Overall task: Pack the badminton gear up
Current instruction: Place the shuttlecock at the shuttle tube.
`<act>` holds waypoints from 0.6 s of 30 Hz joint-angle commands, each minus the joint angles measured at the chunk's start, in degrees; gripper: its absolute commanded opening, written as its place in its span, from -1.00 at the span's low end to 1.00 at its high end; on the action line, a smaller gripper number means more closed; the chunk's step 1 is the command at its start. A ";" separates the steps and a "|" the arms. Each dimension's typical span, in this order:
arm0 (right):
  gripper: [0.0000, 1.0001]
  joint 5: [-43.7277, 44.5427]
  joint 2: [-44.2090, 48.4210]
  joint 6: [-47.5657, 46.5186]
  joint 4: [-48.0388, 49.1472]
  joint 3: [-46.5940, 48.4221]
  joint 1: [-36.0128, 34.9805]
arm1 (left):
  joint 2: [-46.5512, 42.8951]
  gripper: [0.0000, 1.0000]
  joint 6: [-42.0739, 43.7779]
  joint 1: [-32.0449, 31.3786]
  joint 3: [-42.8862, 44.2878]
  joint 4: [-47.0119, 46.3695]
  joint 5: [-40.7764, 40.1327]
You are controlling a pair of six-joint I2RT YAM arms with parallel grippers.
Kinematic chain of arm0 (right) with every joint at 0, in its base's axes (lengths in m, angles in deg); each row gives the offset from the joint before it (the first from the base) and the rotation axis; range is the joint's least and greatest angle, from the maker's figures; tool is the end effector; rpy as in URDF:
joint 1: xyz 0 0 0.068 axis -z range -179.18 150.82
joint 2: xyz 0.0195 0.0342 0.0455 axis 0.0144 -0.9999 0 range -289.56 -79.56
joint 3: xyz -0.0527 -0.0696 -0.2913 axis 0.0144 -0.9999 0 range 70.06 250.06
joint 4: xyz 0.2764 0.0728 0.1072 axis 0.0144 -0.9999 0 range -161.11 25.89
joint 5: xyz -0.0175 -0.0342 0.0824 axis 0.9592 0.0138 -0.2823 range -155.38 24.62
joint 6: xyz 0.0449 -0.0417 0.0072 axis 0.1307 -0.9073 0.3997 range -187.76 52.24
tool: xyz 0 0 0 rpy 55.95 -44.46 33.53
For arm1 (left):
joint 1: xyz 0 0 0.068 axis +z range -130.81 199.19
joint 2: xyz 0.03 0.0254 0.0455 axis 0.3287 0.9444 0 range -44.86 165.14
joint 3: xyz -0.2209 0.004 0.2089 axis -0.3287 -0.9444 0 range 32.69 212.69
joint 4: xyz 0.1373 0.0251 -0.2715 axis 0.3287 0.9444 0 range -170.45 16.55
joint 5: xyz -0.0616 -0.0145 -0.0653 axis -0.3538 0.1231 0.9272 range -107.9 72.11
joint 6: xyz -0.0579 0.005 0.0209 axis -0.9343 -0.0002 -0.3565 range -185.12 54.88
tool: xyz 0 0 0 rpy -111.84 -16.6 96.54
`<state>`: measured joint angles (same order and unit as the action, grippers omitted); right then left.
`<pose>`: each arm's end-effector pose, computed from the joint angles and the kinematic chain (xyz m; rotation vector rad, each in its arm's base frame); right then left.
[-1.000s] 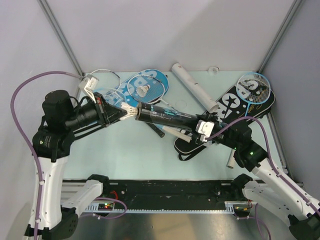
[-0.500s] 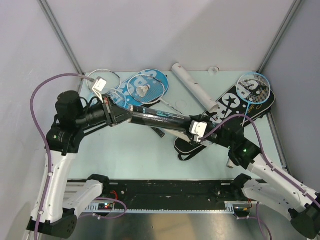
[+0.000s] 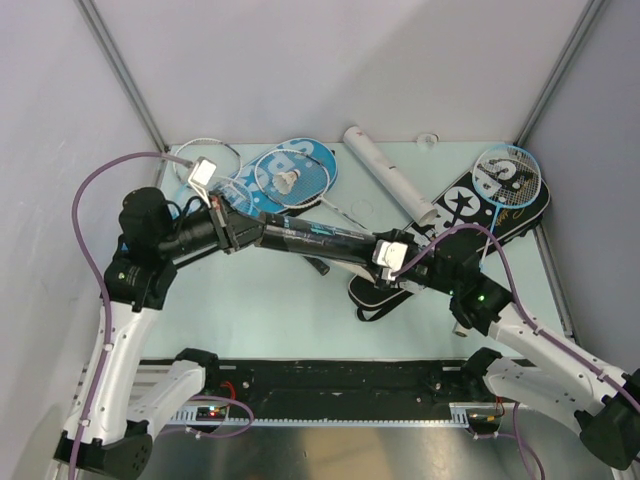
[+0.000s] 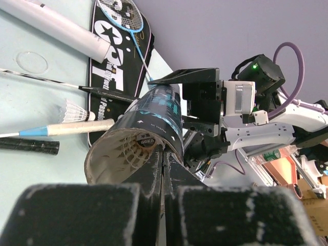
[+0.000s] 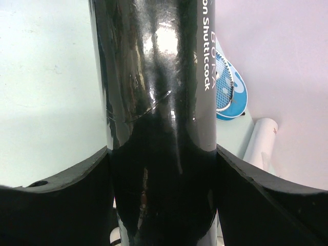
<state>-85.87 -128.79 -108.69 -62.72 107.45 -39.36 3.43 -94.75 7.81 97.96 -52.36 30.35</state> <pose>0.1726 0.1671 0.3155 -1.3239 1.1464 0.3037 0.1765 -0.0711 0.4569 0.3604 1.8369 -1.2429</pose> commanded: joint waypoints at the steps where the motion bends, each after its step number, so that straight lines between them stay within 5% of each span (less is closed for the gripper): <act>1: -0.31 -3.06 0.36 1.84 10.95 1.71 -1.61 | 0.68 -0.96 -1.46 -1.64 -0.87 -1.32 1.66; 9: -0.32 -2.88 0.84 3.71 12.69 1.41 -2.40 | 0.19 -0.66 -2.11 -1.63 -2.77 -1.48 0.03; 18: -0.32 -1.02 2.69 6.04 11.03 -1.11 -2.21 | -2.95 0.22 -0.97 -1.61 2.26 -1.43 -6.31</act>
<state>-85.74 -128.35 -105.58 -60.80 105.92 -40.93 1.77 -96.65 7.05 96.61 -54.02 26.70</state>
